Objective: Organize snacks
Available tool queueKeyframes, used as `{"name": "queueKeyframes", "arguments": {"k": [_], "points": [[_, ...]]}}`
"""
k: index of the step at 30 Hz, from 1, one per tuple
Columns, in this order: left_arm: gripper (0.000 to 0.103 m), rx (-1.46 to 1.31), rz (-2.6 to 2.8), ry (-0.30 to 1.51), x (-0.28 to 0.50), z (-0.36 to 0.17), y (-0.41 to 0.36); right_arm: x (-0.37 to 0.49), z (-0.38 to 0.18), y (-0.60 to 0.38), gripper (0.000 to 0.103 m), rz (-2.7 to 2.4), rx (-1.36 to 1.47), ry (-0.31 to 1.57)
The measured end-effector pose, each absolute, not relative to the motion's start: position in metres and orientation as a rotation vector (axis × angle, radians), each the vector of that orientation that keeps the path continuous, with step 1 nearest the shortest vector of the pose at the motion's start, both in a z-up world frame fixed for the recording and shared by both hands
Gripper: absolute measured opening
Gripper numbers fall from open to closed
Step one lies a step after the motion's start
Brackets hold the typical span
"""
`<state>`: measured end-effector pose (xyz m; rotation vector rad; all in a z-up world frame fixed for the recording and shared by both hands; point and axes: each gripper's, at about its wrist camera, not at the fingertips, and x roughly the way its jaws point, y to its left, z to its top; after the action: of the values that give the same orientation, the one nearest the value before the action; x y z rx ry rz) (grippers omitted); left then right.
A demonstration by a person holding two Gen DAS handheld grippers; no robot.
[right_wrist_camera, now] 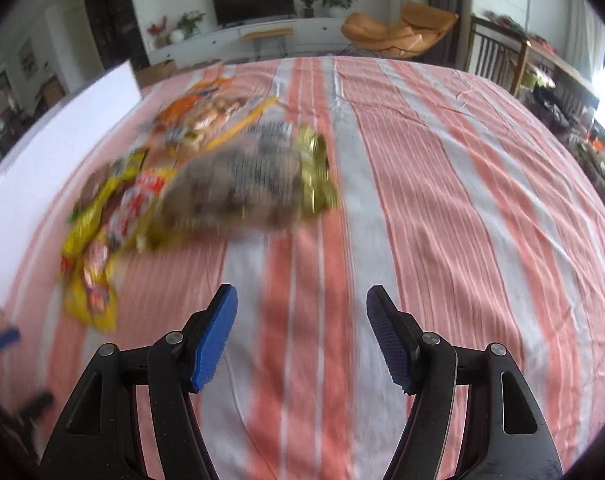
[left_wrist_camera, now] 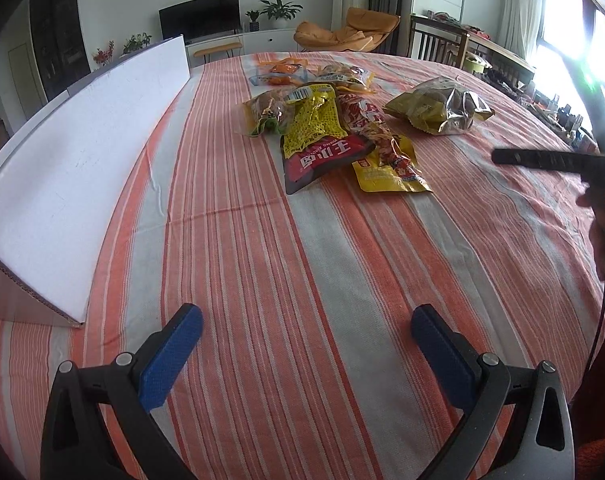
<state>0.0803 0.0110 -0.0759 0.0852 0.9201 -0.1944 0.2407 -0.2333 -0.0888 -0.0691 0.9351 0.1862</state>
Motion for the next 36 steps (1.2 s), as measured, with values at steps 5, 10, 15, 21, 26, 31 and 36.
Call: {"name": "queueKeyframes", "arguments": {"k": [5, 10, 15, 21, 26, 31, 36], "points": [[0.103, 0.086, -0.195, 0.920, 0.080, -0.076, 0.011, 0.243, -0.096, -0.241, 0.071, 0.161, -0.099, 0.950], [0.103, 0.086, -0.194, 0.920, 0.080, -0.076, 0.010, 0.262, -0.096, -0.246, 0.075, 0.139, -0.074, 0.950], [0.103, 0.086, -0.194, 0.919, 0.080, -0.076, 0.010, 0.261, -0.099, -0.245, 0.079, 0.142, -0.088, 0.920], [0.103, 0.086, -0.194, 0.919, 0.080, -0.076, 0.010, 0.261, -0.100, -0.245, 0.083, 0.148, -0.095, 0.925], [0.103, 0.086, -0.194, 0.919, 0.079, -0.076, 0.010, 0.261, -0.099, -0.245, 0.084, 0.143, -0.097, 0.927], [0.103, 0.087, -0.194, 0.919, 0.079, -0.076, 0.010, 0.262, -0.099, -0.245, 0.084, 0.142, -0.097, 0.927], [0.103, 0.087, -0.194, 0.919, 0.079, -0.076, 0.010, 0.262, -0.099, -0.245, 0.084, 0.142, -0.097, 0.927]]}}
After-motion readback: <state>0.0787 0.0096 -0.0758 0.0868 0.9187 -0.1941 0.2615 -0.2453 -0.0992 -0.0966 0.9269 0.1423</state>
